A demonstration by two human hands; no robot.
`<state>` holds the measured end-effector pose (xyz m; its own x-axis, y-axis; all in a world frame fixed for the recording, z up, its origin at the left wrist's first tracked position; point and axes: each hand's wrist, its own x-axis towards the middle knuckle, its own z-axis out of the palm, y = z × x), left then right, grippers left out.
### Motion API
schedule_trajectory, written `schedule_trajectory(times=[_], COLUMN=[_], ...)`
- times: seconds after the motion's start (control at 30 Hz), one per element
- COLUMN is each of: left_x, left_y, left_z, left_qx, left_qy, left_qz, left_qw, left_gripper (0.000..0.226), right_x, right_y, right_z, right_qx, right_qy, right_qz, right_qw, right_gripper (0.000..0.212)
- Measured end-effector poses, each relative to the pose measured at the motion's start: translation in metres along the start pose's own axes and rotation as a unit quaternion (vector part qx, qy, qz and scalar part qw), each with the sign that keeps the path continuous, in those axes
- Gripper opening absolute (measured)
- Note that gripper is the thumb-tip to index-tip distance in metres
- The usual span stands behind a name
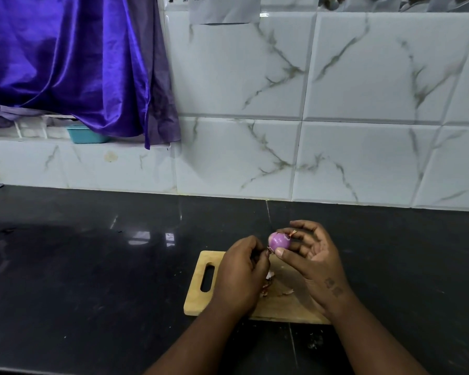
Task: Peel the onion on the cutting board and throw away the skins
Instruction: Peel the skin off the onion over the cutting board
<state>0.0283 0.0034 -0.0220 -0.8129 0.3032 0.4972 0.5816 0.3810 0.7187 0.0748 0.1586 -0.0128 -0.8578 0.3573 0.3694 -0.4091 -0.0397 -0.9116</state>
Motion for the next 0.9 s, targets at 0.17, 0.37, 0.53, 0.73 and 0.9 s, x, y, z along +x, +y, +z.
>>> schedule_trajectory(times=[0.17,0.37,0.53,0.73,0.9], left_x=[-0.0038,-0.0043,-0.0042,-0.0047,-0.0040], left_y=[0.0080,0.0023,0.0008,0.0015,0.0007], left_z=[-0.0037,-0.0040,-0.0050,-0.0055,-0.0056], left_qx=[0.014,0.017,-0.009,0.016,0.053], left_qy=[-0.036,0.004,0.069,0.116,0.123], left_qz=[0.043,0.024,0.029,0.097,0.126], left_qw=[0.998,1.000,0.997,0.988,0.983], left_gripper=[0.017,0.004,0.022,0.020,0.009], right_x=[0.0037,0.0054,0.0021,-0.0008,-0.0005], right_y=[-0.0009,-0.0004,-0.0023,-0.0057,-0.0063], right_z=[-0.0008,-0.0033,-0.0017,0.0002,0.0008], right_qx=[0.003,0.032,0.028,-0.011,-0.035], right_qy=[0.054,0.056,0.028,0.005,0.004], right_qz=[-0.010,0.010,0.021,0.026,0.020], right_qw=[0.998,0.998,0.999,1.000,0.999], right_gripper=[0.056,0.059,0.062,0.059,0.061])
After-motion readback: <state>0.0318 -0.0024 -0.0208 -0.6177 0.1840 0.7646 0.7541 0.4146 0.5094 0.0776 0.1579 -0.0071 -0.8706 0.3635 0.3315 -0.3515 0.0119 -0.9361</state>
